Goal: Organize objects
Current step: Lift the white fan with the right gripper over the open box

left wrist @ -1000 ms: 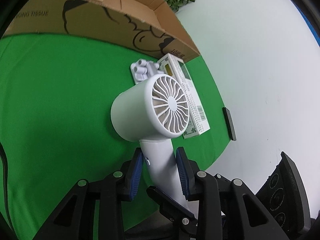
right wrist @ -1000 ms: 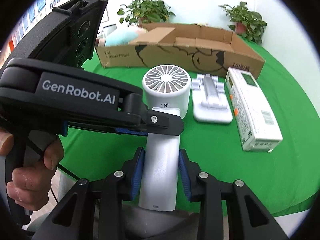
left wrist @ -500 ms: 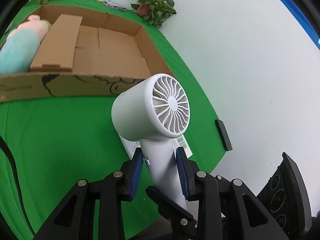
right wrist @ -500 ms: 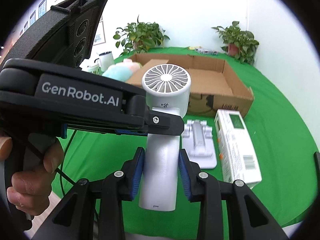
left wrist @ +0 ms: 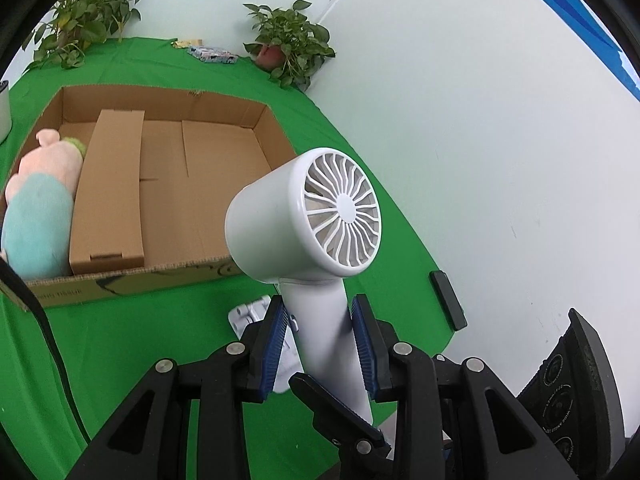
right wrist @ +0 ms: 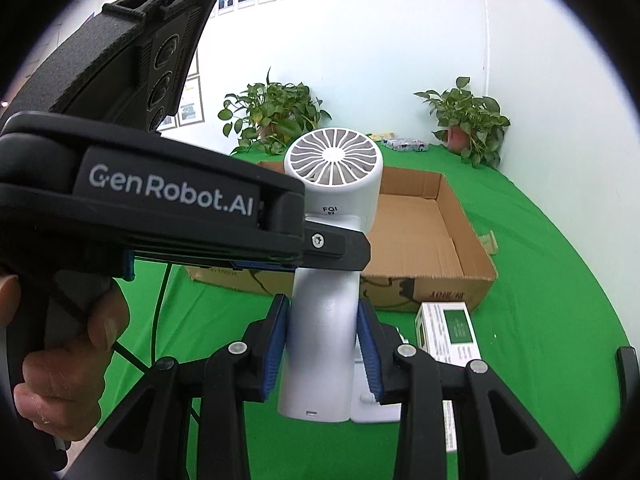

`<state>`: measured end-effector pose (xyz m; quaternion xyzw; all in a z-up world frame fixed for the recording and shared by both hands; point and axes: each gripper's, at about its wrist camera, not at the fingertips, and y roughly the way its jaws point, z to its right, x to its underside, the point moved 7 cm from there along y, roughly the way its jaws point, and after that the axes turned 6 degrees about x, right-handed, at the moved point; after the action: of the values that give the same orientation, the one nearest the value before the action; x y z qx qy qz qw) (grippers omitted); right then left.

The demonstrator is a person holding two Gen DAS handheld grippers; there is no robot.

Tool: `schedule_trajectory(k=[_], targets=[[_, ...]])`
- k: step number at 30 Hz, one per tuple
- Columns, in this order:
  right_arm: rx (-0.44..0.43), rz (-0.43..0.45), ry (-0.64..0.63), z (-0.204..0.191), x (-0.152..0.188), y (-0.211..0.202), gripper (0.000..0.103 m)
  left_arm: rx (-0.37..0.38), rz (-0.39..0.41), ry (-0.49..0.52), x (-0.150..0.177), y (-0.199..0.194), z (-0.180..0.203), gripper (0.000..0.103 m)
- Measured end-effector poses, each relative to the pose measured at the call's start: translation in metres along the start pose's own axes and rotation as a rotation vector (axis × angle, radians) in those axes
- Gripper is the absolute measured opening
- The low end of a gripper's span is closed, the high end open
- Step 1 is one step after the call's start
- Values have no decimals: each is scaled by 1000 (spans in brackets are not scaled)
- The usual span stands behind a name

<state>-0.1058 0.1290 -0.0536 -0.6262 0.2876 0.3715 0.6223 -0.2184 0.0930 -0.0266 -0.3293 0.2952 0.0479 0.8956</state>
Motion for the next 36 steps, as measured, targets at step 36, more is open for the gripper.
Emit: schedule_trajectory(k=[36], targets=[[-410,-335,292,32,-25,201,45,-597,-343,-97,-132,128,-156,24]])
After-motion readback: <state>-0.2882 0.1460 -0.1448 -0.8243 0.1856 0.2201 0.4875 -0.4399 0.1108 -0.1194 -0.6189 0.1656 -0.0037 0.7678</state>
